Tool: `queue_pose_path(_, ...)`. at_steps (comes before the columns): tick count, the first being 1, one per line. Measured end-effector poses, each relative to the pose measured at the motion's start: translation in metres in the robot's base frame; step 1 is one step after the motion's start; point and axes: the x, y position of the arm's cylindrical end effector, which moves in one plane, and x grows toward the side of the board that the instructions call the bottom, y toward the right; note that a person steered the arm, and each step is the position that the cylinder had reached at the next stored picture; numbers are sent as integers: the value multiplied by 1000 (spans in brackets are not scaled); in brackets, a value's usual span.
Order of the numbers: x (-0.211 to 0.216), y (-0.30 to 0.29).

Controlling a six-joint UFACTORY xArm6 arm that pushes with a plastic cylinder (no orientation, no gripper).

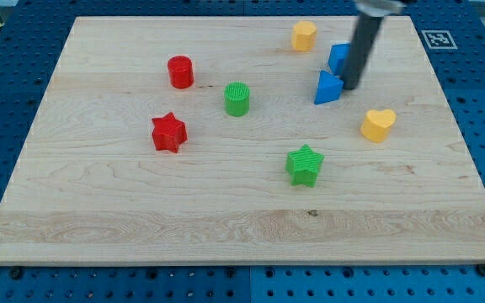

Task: Move the blue cube diagonally right to the green circle

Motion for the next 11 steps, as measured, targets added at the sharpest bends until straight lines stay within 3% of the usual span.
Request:
queue_pose_path(1, -1, -12)
queue_pose_path(4, -14, 114)
queue_pose_path(6, -61, 79)
queue_pose_path(8, -52, -4)
queue_pose_path(10, -46, 15)
queue_pose_path(11, -39, -15)
